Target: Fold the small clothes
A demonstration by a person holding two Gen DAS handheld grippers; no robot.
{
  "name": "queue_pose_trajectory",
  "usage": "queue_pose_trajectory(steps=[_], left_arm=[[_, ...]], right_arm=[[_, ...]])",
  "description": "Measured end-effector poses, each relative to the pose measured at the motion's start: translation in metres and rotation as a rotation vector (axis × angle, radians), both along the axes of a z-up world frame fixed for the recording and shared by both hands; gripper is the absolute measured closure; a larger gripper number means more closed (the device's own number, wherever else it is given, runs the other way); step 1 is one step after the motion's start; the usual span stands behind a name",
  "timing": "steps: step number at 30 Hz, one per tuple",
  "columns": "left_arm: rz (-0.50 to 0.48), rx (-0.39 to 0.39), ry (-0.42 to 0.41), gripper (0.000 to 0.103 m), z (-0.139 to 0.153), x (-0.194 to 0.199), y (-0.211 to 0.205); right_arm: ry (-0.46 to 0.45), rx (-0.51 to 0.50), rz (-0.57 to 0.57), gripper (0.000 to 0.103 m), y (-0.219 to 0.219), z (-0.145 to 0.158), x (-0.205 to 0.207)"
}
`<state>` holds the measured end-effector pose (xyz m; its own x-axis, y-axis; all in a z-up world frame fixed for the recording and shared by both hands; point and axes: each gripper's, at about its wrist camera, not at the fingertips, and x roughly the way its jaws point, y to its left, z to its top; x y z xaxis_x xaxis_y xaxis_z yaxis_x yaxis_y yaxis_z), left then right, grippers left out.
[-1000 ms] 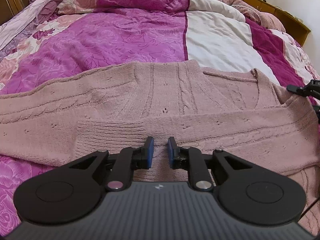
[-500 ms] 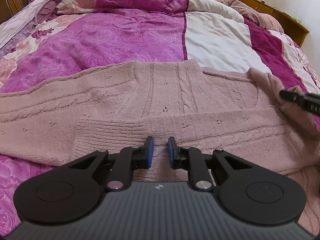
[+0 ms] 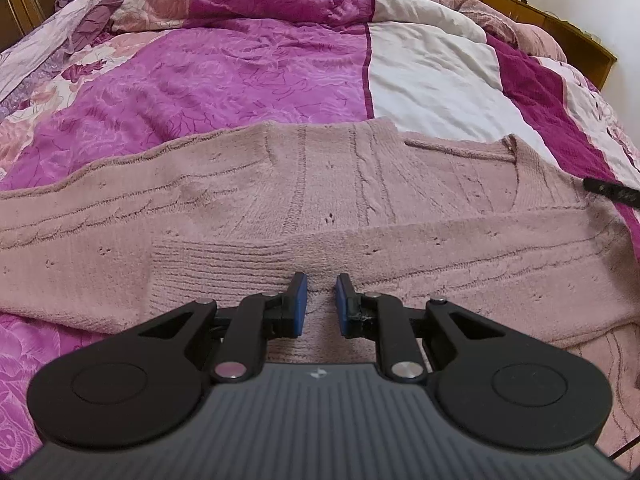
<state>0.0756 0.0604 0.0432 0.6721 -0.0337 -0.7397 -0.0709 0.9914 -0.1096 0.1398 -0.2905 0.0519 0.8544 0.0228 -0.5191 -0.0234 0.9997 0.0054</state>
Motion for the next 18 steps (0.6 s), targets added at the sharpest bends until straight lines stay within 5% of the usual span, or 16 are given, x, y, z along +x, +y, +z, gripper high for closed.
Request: queue_pose_trajectory(steps=[6,9,12,13,14,18], left_arm=[[0.001,-0.001,-0.002,0.082,0.000,-0.001,0.000],[0.002,0.003,-0.002,0.082,0.000,-0.001,0.000],[0.001,0.007,-0.001,0.082,0.000,-0.001,-0.001],[0.002,0.006,-0.001,0.082,0.000,0.000,-0.001],[0.001,0.006,-0.001,0.082,0.000,-0.001,-0.001],[-0.001,0.011,-0.001,0.082,-0.001,0.000,-0.001]], right_arm=[[-0.017,0.393,-0.079,0.051,-0.053,0.005,-0.001],[0.069,0.505,-0.097,0.049,-0.069,-0.007,0.006],[0.145,0.485,-0.023,0.057,-0.060,-0.017,0.013],[0.145,0.467,0.015,0.080,-0.054,-0.018,0.012],[0.140,0.441,0.049,0.085,-0.047,-0.017,0.011],[0.033,0.133,0.070,0.085,-0.010,-0.004,0.001]])
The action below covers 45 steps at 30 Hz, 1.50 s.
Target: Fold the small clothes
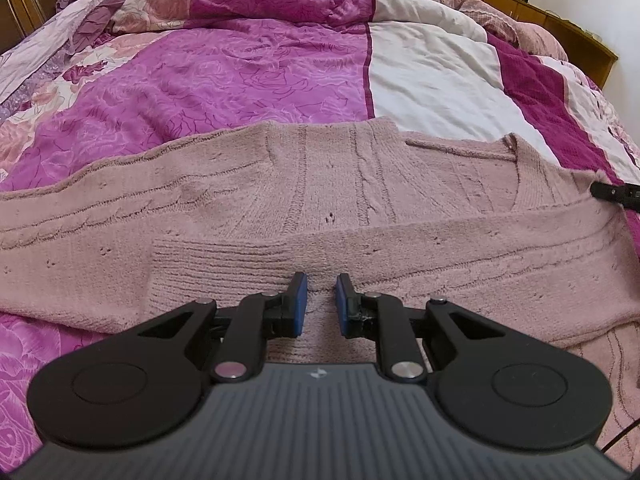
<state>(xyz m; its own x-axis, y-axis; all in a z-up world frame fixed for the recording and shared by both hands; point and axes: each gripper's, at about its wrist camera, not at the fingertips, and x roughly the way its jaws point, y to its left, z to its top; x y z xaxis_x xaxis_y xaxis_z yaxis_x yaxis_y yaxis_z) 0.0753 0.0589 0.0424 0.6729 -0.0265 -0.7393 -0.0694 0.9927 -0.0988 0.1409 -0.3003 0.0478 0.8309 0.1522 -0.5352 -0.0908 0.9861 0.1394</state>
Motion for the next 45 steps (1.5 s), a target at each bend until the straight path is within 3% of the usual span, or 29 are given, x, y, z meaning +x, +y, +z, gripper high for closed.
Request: queue_pose_trajectory(steps=[3,6,9,13,17,23,28,32,36,37,39,41,45], left_arm=[[0.001,0.006,-0.002,0.082,-0.002,0.000,-0.001],[-0.001,0.011,-0.006,0.082,-0.002,0.000,-0.001],[-0.005,-0.001,-0.006,0.082,-0.001,0.000,0.001],[0.002,-0.029,-0.013,0.082,0.006,-0.003,0.006],[0.002,-0.027,-0.033,0.082,0.012,-0.010,0.008],[0.033,-0.042,0.011,0.082,0.000,-0.008,0.018],[0.025,-0.021,0.007,0.082,-0.002,-0.009,0.017],[0.054,-0.021,0.017,0.081,0.009,-0.017,0.021],[0.104,-0.024,-0.006,0.081,0.030,-0.033,0.040],[0.120,-0.016,-0.014,0.081,0.036,-0.037,0.045],[0.168,0.002,-0.028,0.075,0.046,-0.045,0.058],[0.225,0.019,-0.037,0.057,0.055,-0.052,0.074],[0.326,0.039,-0.045,0.052,0.063,-0.064,0.108]], right_arm=[[0.001,-0.282,-0.003,0.084,0.029,-0.010,0.008],[0.015,-0.343,0.015,0.081,0.036,-0.016,0.012],[0.017,-0.273,0.001,0.075,0.030,0.001,0.006],[0.002,-0.197,-0.022,0.075,0.019,0.027,-0.024],[0.046,-0.097,0.048,0.075,0.013,0.039,-0.061],[0.142,-0.063,0.139,0.075,0.029,0.026,-0.103],[0.247,-0.089,0.094,0.076,0.040,-0.003,-0.101],[0.252,-0.086,0.054,0.075,0.047,0.004,-0.100],[0.226,-0.049,0.057,0.051,0.054,0.016,-0.111],[0.216,-0.028,0.067,0.050,0.056,0.020,-0.114],[0.201,0.002,0.086,0.050,0.061,0.028,-0.121],[0.184,0.014,0.095,0.050,0.069,0.034,-0.128],[0.155,0.029,0.118,0.050,0.082,0.042,-0.143]])
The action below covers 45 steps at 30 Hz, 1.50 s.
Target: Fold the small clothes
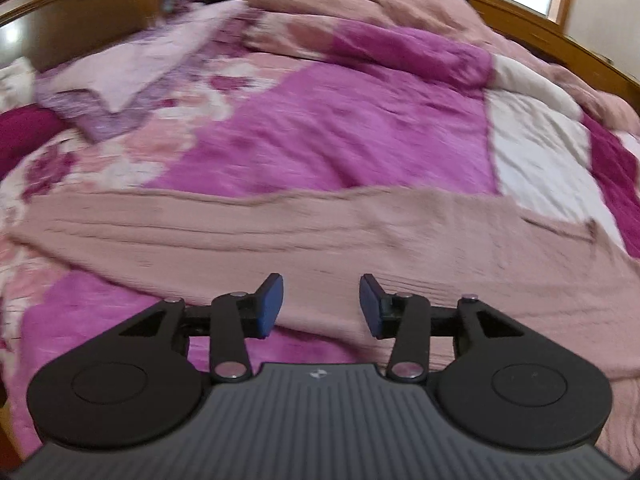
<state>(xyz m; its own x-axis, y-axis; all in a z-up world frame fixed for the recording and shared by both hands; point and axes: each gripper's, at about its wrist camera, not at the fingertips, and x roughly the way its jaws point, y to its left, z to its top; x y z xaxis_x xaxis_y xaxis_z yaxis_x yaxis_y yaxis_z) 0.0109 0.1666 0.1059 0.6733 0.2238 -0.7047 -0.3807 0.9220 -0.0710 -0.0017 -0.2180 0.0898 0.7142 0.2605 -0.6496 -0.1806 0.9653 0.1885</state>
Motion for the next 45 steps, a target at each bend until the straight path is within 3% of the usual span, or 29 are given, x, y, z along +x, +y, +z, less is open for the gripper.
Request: queue_pose_trajectory(steps=[6,12,16,23,29,34,36,38,41,45], left_arm=[[0.183,-0.113,-0.001,0.049,-0.003,-0.018,0.063],[0.270,-0.288,-0.006,0.049,-0.032,-0.022,0.102],[0.323,-0.393,-0.046,0.049,-0.049,-0.023,0.116],[0.413,-0.488,-0.106,0.049,-0.061,-0.012,0.134],[0.494,-0.577,-0.182,0.049,-0.073,-0.006,0.150],[0.494,-0.575,-0.204,0.051,-0.074,0.002,0.155],[0.458,-0.554,-0.224,0.061,-0.070,0.003,0.153],[0.411,-0.552,-0.273,0.082,-0.066,-0.001,0.150],[0.323,-0.502,-0.363,0.092,-0.053,-0.007,0.141],[0.207,-0.398,-0.420,0.092,-0.028,-0.012,0.122]], right_arm=[[-0.021,-0.033,0.011,0.050,0.016,-0.002,-0.014],[0.025,-0.022,-0.007,0.050,0.023,-0.016,-0.016],[0.027,-0.046,-0.028,0.050,0.026,-0.021,-0.021],[0.060,-0.046,-0.063,0.050,0.026,-0.029,-0.023],[0.042,-0.047,-0.096,0.050,0.030,-0.018,-0.034],[0.020,-0.058,-0.101,0.050,0.036,-0.012,-0.045],[0.019,-0.051,-0.104,0.050,0.038,-0.012,-0.048],[0.016,-0.044,-0.104,0.050,0.039,-0.012,-0.050],[0.000,-0.031,-0.108,0.050,0.038,-0.011,-0.058],[-0.016,0.000,-0.110,0.050,0.032,-0.009,-0.064]])
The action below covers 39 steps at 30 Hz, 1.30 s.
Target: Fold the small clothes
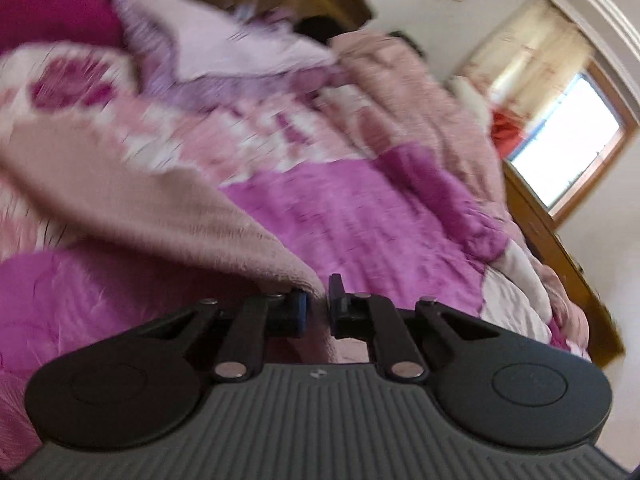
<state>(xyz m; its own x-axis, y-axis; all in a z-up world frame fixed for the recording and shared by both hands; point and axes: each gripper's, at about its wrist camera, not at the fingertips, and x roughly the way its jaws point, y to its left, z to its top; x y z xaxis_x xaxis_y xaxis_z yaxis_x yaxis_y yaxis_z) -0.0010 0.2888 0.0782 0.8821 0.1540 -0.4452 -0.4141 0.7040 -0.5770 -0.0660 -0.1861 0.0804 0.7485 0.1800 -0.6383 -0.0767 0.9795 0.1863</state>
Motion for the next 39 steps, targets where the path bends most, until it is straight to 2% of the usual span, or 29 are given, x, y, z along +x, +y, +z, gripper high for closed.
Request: queue_pose_trajectory(steps=[8,14,18,22,27,32,35,39], left_arm=[[-0.099,0.137,-0.063,0.093,0.034,-0.015,-0.043],[-0.198,0.236,-0.104,0.093,0.056,-0.017,-0.084],[-0.290,0.296,-0.141,0.093,0.069,-0.015,-0.119],[-0.386,0.350,-0.141,0.093,0.070,-0.007,-0.159],[-0.482,0.418,-0.068,0.093,0.044,0.011,-0.209],[-0.548,0.423,0.017,0.092,0.001,0.026,-0.238],[-0.569,0.404,0.071,0.092,-0.023,0.033,-0.244],[-0.579,0.334,0.172,0.089,-0.049,0.045,-0.243]], right_arm=[[-0.041,0.084,-0.030,0.050,-0.014,-0.001,-0.007],[-0.035,0.105,-0.031,0.050,-0.017,-0.005,-0.005],[-0.033,0.113,-0.044,0.050,-0.021,-0.006,0.000],[-0.023,0.111,-0.046,0.050,-0.021,-0.009,0.003],[0.000,0.100,-0.038,0.050,-0.019,-0.014,0.010],[0.020,0.088,-0.038,0.050,-0.018,-0.019,0.016],[0.025,0.089,-0.040,0.050,-0.020,-0.021,0.019],[0.023,0.091,-0.044,0.050,-0.021,-0.022,0.022]])
